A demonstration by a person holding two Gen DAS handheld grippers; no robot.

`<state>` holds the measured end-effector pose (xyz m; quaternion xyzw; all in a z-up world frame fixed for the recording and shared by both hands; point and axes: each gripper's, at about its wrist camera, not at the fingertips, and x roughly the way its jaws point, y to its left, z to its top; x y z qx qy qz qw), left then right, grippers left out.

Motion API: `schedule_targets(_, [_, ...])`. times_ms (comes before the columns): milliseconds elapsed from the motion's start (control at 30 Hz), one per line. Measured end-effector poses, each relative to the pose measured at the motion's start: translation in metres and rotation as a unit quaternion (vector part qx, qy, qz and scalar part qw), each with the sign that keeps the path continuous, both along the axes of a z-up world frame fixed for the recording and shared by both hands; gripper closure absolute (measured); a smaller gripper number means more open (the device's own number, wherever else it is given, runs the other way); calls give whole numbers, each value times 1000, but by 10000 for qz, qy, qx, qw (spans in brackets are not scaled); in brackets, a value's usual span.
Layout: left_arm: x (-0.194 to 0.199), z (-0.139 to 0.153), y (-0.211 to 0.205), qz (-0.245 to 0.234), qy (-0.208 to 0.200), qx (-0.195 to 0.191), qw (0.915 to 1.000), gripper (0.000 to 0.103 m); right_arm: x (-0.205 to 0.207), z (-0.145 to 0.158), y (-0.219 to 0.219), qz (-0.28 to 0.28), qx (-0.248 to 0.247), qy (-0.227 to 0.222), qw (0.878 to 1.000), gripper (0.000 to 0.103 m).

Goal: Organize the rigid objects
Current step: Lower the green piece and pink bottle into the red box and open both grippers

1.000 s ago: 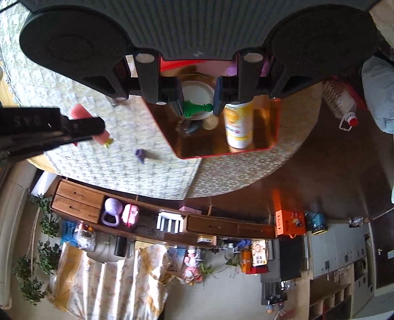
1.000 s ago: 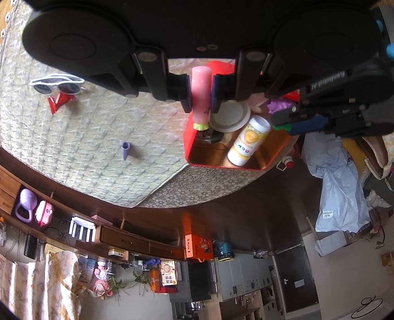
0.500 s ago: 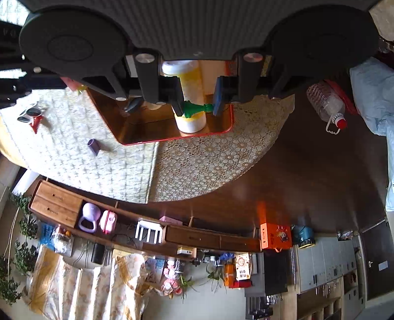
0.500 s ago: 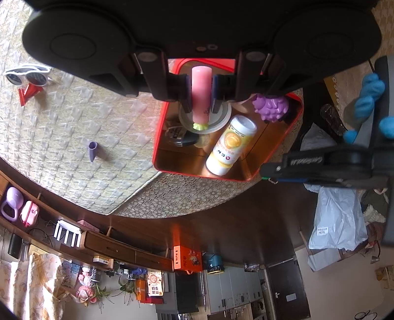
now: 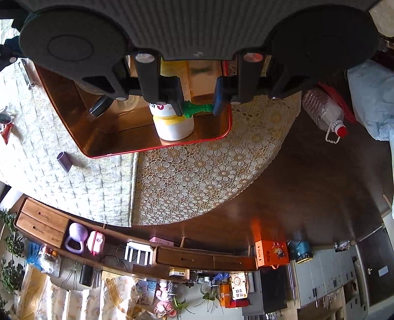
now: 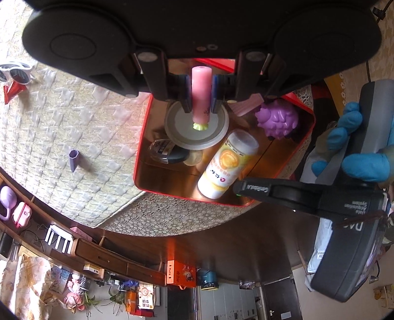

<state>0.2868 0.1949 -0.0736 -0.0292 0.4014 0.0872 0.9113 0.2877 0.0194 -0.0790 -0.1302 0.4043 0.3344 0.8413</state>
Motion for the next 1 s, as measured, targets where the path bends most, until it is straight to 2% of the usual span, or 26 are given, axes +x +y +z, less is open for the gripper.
schedule_targets(233, [2,-10,3,53,54,-29,10000,78,-2,-9,6,93,-74,29,9999,88])
schedule_targets(367, [0,-12,-3,-42,46,136,9999,78,-2,-14,8,110,-100,85,9999,88])
schedule_targets(567, [1,-18,-8,-88,146,145,9997,78,0,-20,7,52,-87,141,9998,88])
schedule_targets(733, [1,-20,-14,-128,172,355,9991,78,0,-22,8,45,-57,138,9999,87])
schedule_targets(1000, [-1,-21,-20,-166,249,543,9981,78,-1,-19,4,-46,53,195,9998,79])
